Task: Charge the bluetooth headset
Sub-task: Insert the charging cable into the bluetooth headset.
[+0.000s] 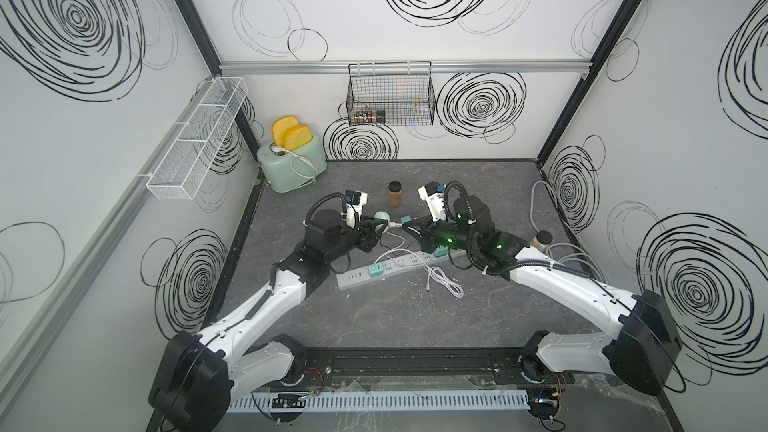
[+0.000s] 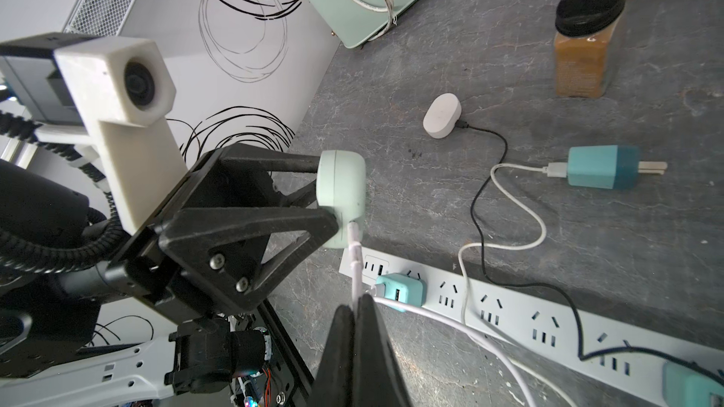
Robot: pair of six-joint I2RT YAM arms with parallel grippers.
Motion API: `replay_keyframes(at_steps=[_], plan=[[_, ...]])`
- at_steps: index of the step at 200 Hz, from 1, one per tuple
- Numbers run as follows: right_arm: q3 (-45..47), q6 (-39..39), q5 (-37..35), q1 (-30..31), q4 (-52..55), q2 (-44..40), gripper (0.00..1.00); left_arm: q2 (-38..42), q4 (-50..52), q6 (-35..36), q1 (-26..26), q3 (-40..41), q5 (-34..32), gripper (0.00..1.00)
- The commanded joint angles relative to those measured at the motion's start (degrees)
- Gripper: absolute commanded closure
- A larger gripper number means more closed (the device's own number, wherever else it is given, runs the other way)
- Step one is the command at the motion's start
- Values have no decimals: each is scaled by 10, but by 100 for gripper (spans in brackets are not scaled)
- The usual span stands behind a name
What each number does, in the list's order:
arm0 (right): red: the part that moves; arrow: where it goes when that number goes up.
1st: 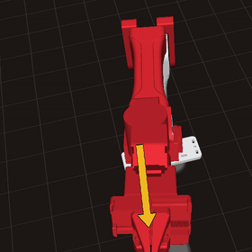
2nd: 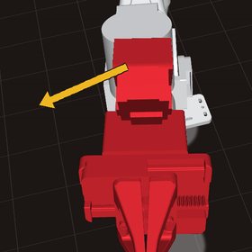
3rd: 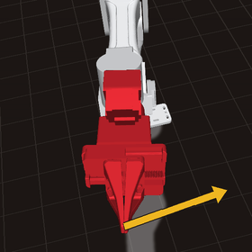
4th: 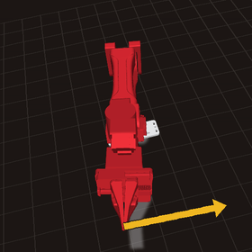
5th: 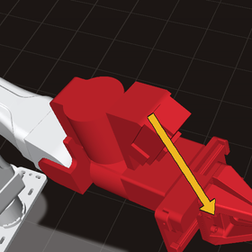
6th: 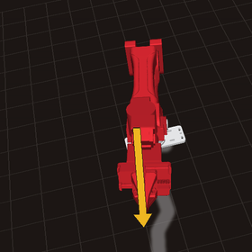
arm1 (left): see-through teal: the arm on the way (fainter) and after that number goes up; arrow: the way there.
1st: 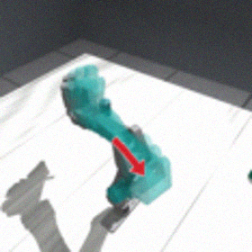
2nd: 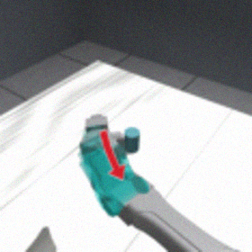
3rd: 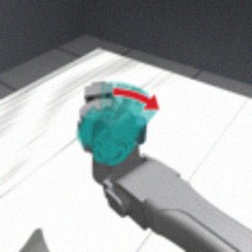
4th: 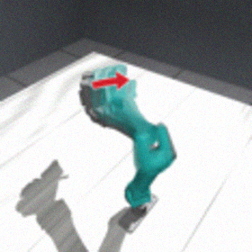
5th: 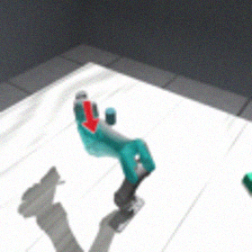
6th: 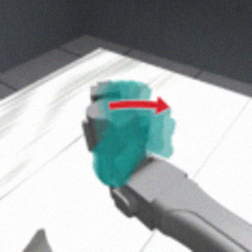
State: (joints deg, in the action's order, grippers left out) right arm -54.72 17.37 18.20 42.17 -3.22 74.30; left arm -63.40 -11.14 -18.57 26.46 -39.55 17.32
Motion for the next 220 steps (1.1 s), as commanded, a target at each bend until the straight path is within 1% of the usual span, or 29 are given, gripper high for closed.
replay_keyframes(at_steps=[1,39,92,136,186,220], plan=[[7,3,-12,8,-27,12,100,16,-48,-11,14,-14,46,81],[4,13,-9,15,-35,27,100,20,-60,-25,23,-8,43,81],[4,10,-17,21,-38,40,100,33,-78,-55,23,-4,34,82],[8,8,-22,21,-36,46,100,41,-84,-57,26,-7,32,82],[7,5,7,21,-51,49,100,28,-81,-47,38,-12,36,82],[2,4,31,20,-43,59,100,25,-79,-42,45,-13,24,82]])
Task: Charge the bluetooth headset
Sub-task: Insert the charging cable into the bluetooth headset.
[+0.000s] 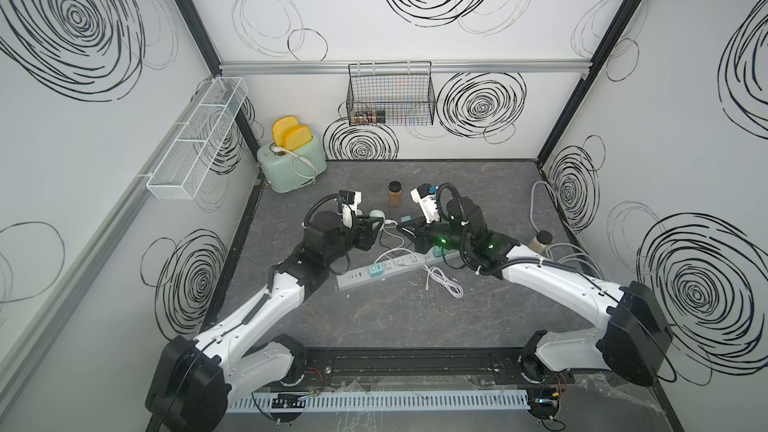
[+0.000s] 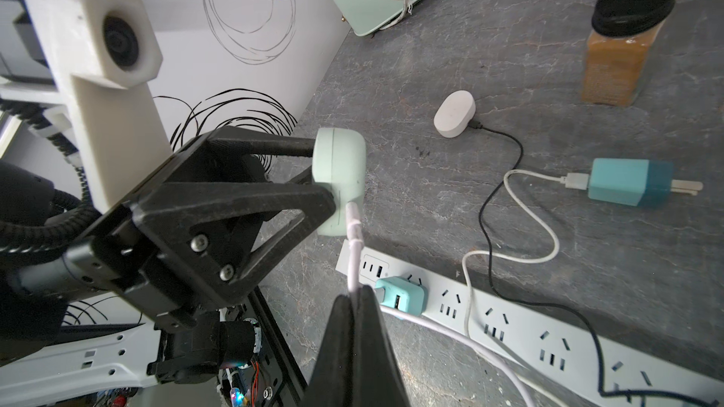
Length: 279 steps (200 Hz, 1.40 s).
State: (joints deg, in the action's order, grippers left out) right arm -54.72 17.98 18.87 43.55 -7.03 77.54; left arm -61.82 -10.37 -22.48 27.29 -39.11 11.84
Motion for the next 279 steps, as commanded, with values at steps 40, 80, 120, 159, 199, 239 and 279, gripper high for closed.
replay_keyframes(at_steps=[40,80,120,159,199,239,279], plan=[[-5,2,43,-7,13,25,89,5,-80,7,37,-26,74,82],[-12,16,52,-24,8,15,86,6,-71,17,37,-28,71,82],[-22,21,63,-27,9,21,85,2,-66,22,43,-32,73,82],[-22,29,70,-35,25,6,75,-4,-46,32,43,-39,51,82],[-21,45,73,-45,36,-9,67,-19,-40,35,43,-49,46,83],[-20,54,80,-52,42,-31,64,-29,-23,46,43,-60,33,83],[-19,62,76,-60,52,-47,63,-34,-21,51,43,-62,26,83]])
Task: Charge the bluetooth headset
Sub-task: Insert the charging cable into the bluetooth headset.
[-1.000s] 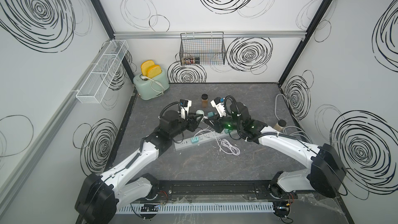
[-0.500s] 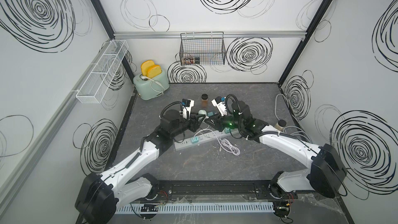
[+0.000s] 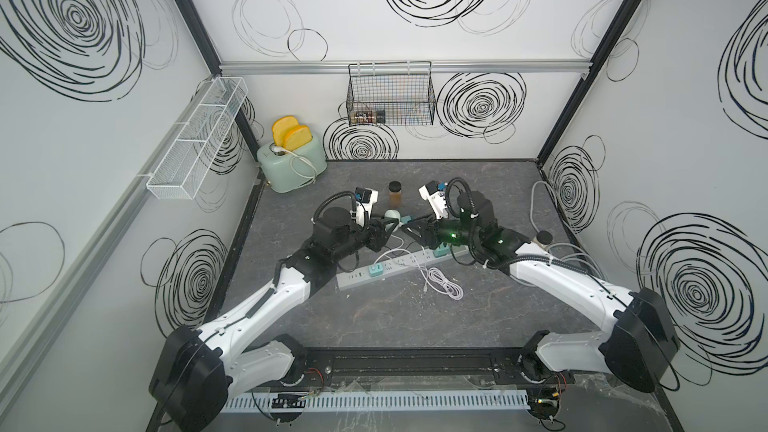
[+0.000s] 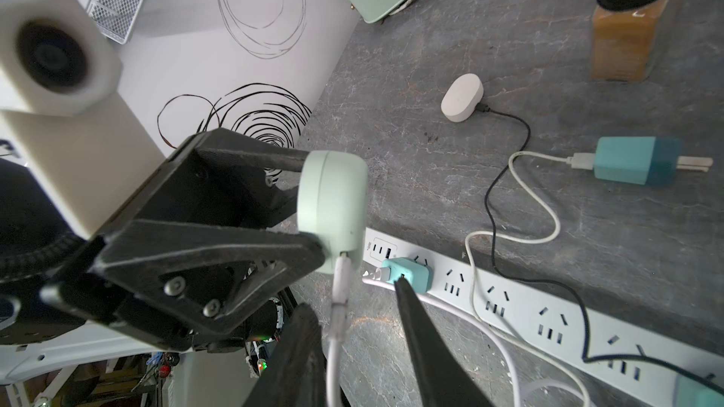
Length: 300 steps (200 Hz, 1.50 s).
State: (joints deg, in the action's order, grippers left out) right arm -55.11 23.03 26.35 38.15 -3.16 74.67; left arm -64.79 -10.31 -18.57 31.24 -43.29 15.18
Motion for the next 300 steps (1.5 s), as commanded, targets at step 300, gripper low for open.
replay_keyframes(at_steps=[300], plan=[[-56,85,27,-1,1,81,100,-16,-42,10,37,-20,11,84]])
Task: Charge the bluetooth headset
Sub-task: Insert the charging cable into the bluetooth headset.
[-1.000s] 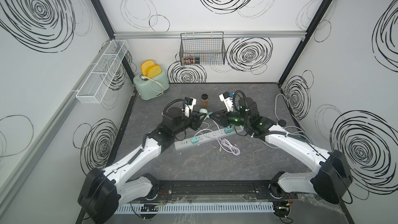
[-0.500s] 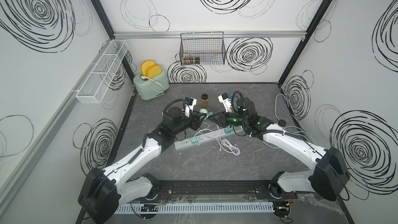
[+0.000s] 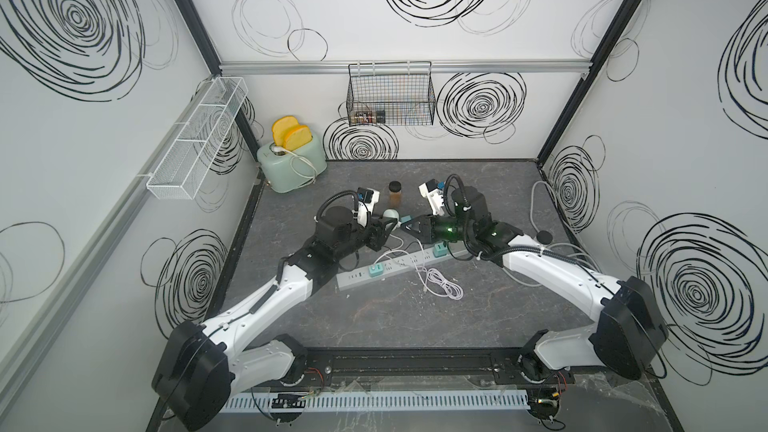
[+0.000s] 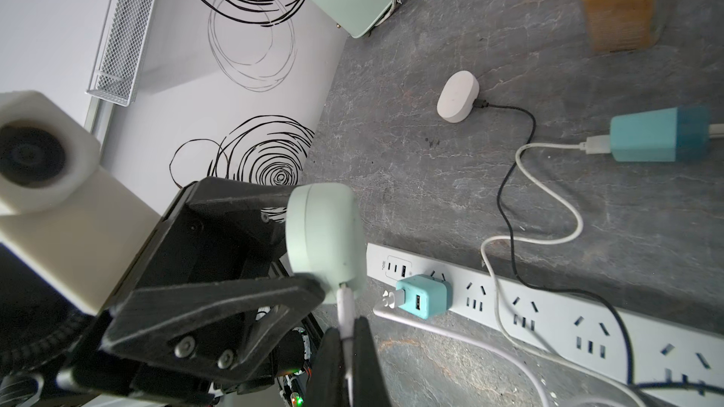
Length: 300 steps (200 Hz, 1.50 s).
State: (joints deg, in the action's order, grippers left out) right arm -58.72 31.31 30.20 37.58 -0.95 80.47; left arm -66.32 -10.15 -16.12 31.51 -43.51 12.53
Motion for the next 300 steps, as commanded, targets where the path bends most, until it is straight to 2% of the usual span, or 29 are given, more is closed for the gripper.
replay_keyframes(at_steps=[1,39,92,107,117,129,141,149,168,214,231,263,286,300], plan=[[-20,2,-12,5,-22,24,100,-1,-43,-15,36,-17,36,84],[-21,8,-11,4,-59,40,100,0,-54,-34,71,-15,29,85],[2,7,36,-13,-135,45,100,8,-90,-62,82,-5,52,86],[-3,7,52,-20,-136,54,100,10,-72,-56,83,-9,36,86],[-8,4,60,-24,-127,57,100,7,-42,-47,81,-18,2,86],[-15,-1,65,-30,-102,57,89,-1,8,-33,74,-33,-53,85],[-18,-10,66,-34,-67,46,68,-16,59,-26,57,-53,-93,85],[-20,-15,66,-38,-39,33,58,-31,87,-24,40,-67,-102,84],[-2,-29,61,-42,7,-24,47,-57,117,-24,13,-89,-112,83],[91,-46,20,-110,31,-178,34,-84,112,-15,-20,-82,-158,81],[95,-67,6,-145,55,-188,33,-97,109,-9,-49,-69,-172,80],[121,-93,-20,-196,39,-191,32,-129,127,11,-115,-49,-180,78],[116,-146,-114,-176,60,-183,30,-172,134,18,-140,-37,-192,78],[121,-148,-125,-178,59,-178,29,-201,122,19,-146,-26,-198,78]])
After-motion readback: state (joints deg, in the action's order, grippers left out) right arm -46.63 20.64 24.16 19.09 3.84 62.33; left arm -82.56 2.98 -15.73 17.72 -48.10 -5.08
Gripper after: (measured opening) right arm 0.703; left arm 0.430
